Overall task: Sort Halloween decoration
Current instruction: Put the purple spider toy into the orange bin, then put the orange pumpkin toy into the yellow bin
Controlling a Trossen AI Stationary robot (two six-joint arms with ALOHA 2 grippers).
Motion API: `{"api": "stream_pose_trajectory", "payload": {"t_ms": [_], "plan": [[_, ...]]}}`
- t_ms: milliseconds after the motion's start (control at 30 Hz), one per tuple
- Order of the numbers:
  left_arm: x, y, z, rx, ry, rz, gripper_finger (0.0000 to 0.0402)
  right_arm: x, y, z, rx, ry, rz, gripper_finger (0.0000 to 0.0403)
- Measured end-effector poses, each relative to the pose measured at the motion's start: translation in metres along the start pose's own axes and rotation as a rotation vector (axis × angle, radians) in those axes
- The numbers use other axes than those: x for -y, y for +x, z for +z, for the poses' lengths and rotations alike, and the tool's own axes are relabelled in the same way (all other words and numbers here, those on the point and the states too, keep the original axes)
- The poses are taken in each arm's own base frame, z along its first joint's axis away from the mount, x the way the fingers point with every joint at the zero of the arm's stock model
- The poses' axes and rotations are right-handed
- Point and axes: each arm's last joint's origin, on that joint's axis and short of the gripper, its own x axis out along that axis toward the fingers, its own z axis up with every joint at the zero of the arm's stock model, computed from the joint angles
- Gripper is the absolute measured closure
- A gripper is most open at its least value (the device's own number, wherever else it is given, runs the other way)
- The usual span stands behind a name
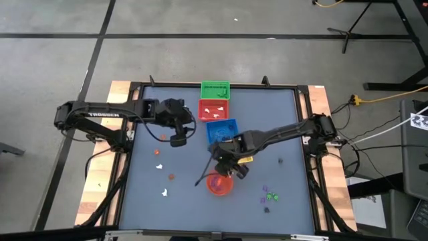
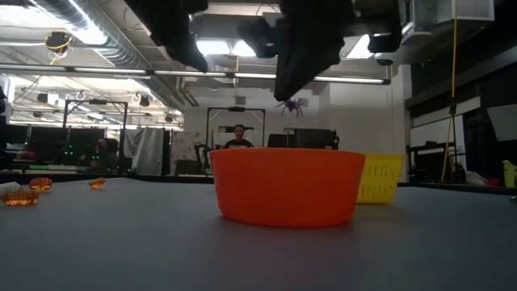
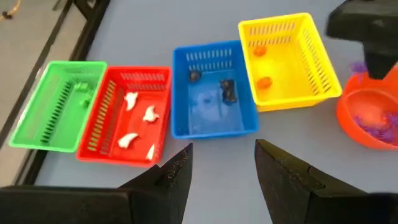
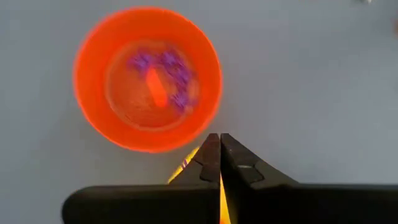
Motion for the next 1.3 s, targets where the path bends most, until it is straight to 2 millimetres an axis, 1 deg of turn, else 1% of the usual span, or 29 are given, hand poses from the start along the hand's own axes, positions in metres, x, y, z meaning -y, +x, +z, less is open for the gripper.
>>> {"api": "stream_pose_trajectory", "payload": {"t_ms": [233,467,633,733,900,967,1100,1300], "plan": [[0.016,-0.002,-0.002,-0.017,0.038,-0.045,0.0245,-0.013,0.009,0.02,0.109,-0.057,0.041,0.0402],[0.034,-0.004,-0.002,-0.009,0.081,-0.106,0.0245,-0.025,0.016,0.03,0.143,-0.084,0.091,0.0402],[0.05,-0.007,-0.002,-0.017,0.016,-0.218,0.0245,-0.031,0.016,0.038,0.162,-0.076,0.073,0.0402],[0.062,-0.01,-0.004,-0.033,-0.028,-0.273,0.0245,-0.029,0.016,0.043,0.202,-0.02,0.045,0.0402],[0.08,-0.015,-0.01,-0.089,-0.097,-0.317,0.0245,-0.027,0.015,0.045,0.218,0.008,0.018,0.0398],[0.087,-0.018,-0.014,-0.123,-0.124,-0.329,0.0245,-0.027,0.015,0.044,0.211,0.028,0.016,0.0386],[0.102,-0.022,-0.021,-0.187,-0.175,-0.349,0.0245,-0.027,0.015,0.045,0.211,0.114,0.025,0.0341],[0.122,-0.031,-0.028,-0.21,-0.156,-0.379,0.0245,-0.026,0.015,0.046,0.224,0.163,0.021,0.0273]]}}
